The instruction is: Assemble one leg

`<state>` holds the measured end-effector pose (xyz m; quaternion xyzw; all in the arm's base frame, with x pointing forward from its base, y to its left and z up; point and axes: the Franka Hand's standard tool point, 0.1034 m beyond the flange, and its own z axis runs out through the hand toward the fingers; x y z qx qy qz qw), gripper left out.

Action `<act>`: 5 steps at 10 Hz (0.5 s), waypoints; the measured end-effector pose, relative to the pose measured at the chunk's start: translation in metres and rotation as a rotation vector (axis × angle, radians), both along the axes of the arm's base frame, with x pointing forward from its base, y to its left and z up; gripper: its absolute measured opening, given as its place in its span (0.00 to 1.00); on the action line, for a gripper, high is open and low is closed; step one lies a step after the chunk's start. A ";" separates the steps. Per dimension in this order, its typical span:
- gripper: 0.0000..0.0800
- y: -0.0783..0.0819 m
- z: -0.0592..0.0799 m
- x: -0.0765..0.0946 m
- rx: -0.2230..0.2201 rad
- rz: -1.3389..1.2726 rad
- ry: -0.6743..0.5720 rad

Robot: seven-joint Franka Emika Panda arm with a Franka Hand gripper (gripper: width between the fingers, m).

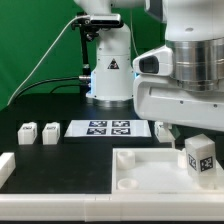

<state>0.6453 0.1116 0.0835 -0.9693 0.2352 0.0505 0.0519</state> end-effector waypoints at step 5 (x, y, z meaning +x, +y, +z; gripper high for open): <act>0.81 -0.004 0.002 0.002 0.020 0.589 -0.072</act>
Offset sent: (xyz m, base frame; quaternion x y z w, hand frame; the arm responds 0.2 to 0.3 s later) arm 0.0010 -0.0010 0.0063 -0.0076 -0.0059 -0.3009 0.9536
